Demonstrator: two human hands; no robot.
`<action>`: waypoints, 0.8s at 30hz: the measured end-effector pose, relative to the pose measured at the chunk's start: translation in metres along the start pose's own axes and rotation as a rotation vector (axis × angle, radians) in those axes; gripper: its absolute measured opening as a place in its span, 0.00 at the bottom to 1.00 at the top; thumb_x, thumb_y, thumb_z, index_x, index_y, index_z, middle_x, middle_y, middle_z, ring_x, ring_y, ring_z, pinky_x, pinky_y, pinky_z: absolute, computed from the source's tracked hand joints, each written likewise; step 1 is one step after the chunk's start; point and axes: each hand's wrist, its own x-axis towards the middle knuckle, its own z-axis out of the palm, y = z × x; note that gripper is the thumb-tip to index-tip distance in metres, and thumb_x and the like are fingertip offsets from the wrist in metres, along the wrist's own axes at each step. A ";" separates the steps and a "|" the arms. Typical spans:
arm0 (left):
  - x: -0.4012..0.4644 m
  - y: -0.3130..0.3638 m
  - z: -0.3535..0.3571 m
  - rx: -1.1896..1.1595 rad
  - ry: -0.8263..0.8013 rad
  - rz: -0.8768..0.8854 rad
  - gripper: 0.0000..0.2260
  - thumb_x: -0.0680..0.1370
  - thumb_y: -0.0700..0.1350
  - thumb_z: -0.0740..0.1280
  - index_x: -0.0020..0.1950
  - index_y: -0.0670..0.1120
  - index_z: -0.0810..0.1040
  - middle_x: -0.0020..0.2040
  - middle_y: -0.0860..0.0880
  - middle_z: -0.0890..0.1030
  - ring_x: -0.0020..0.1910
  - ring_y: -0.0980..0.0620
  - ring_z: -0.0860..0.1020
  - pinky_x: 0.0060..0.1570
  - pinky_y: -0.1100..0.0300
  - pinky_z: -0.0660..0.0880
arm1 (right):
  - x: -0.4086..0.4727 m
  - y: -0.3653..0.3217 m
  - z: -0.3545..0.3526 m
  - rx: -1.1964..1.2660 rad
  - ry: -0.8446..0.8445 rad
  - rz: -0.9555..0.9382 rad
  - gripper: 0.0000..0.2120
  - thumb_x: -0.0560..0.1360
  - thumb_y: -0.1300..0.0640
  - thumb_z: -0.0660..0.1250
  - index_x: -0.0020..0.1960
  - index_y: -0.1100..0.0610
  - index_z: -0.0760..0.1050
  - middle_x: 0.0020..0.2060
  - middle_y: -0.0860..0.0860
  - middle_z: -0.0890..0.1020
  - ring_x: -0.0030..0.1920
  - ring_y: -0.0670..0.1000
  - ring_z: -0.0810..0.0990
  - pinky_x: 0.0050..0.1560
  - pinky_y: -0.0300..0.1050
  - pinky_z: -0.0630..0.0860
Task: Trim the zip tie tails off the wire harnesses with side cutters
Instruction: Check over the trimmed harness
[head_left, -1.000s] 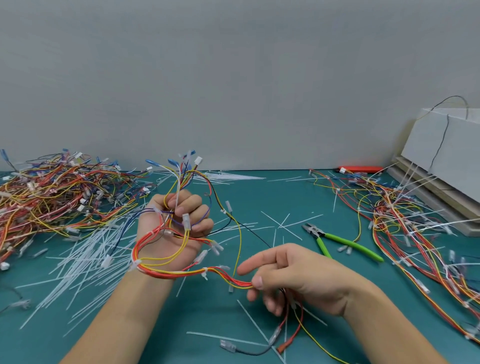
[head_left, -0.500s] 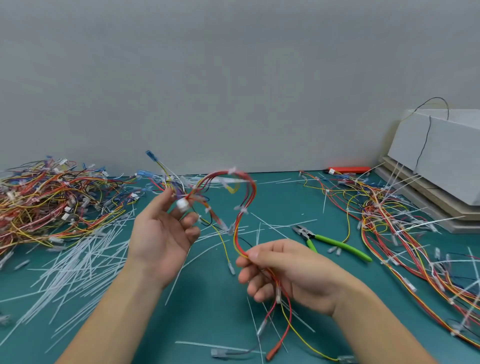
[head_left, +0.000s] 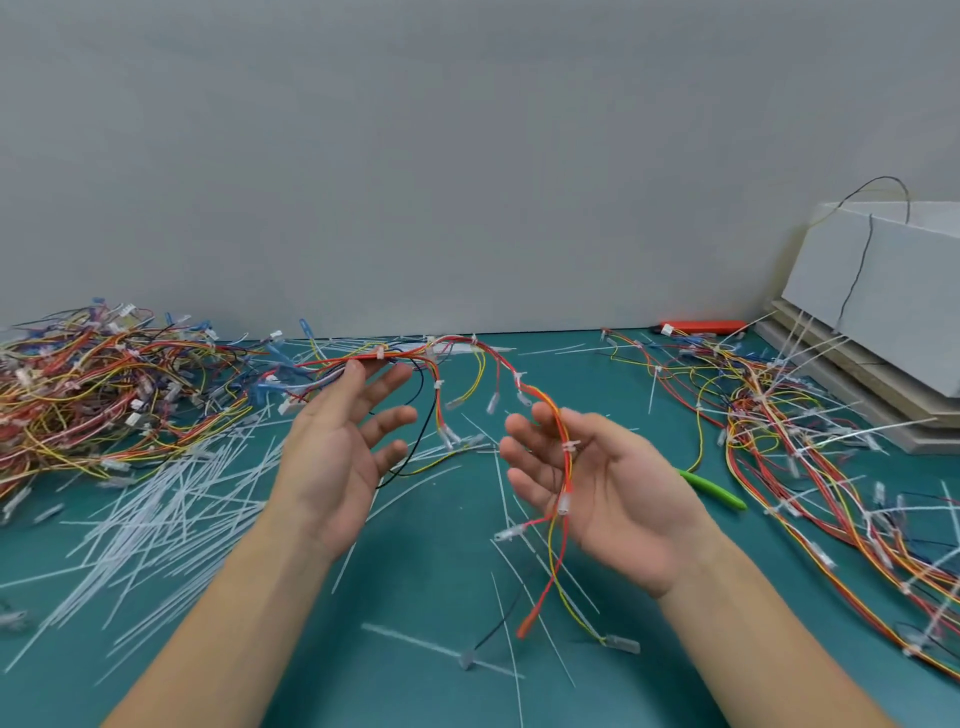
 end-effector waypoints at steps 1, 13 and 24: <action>0.000 0.000 0.000 0.003 0.002 -0.005 0.10 0.84 0.52 0.61 0.60 0.52 0.80 0.60 0.50 0.85 0.40 0.55 0.83 0.31 0.64 0.76 | 0.000 0.000 0.001 0.007 -0.014 -0.018 0.10 0.76 0.55 0.68 0.51 0.57 0.86 0.56 0.60 0.86 0.51 0.58 0.88 0.47 0.49 0.86; 0.005 -0.003 -0.005 -0.027 0.003 -0.084 0.11 0.85 0.48 0.60 0.64 0.48 0.78 0.62 0.51 0.84 0.44 0.53 0.84 0.32 0.63 0.77 | 0.002 0.000 -0.002 0.031 -0.028 -0.022 0.13 0.74 0.52 0.72 0.55 0.56 0.86 0.42 0.52 0.80 0.36 0.48 0.78 0.34 0.39 0.80; 0.003 -0.003 -0.004 -0.066 -0.033 -0.124 0.09 0.83 0.52 0.63 0.55 0.52 0.81 0.54 0.51 0.86 0.41 0.53 0.83 0.31 0.62 0.77 | 0.001 0.002 -0.004 0.006 0.038 -0.009 0.10 0.73 0.56 0.72 0.52 0.56 0.87 0.42 0.52 0.82 0.35 0.48 0.80 0.31 0.38 0.78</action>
